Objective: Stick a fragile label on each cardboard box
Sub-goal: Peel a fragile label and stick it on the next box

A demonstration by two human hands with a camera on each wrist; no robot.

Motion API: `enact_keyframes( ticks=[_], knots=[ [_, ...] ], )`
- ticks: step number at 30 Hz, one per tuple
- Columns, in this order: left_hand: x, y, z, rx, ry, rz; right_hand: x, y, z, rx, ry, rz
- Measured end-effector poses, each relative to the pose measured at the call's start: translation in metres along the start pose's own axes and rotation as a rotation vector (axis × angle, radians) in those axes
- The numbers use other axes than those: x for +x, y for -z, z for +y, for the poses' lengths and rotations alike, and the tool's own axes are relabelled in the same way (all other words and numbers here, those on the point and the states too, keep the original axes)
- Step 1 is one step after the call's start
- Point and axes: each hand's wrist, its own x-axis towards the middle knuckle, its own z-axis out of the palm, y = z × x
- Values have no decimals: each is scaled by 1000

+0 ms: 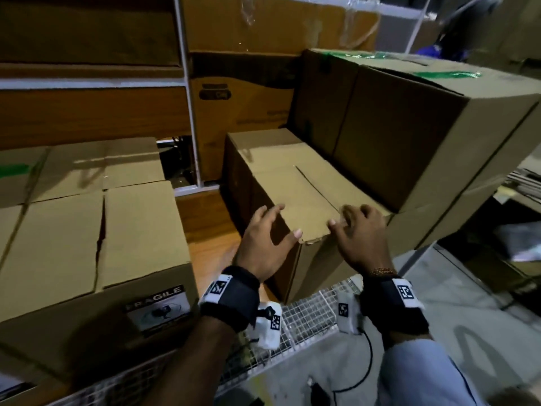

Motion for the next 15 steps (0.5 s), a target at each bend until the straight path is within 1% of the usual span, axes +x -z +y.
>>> enact_keyframes(
  ticks=[3, 5, 6, 8, 11, 13, 15],
  knots=[
    [-1, -13, -1, 15, 32, -117, 0, -6, 8, -14, -5, -2],
    [-2, -19, 1, 18, 46, -136, 2, -8, 13, 12, 1, 11],
    [-1, -22, 0, 12, 51, -109, 3, -8, 13, 14, 10, 12],
    [2, -26, 1, -20, 68, -3, 6, -7, 15, 41, 39, 11],
    [7, -31, 3, -46, 68, 158, 11, -5, 20, 154, 60, 19],
    [6, -36, 6, -57, 75, 216, 13, -5, 27, 168, 88, 22],
    [5, -42, 7, -57, 80, 243, 17, -5, 32, 156, 114, 13]
  ],
)
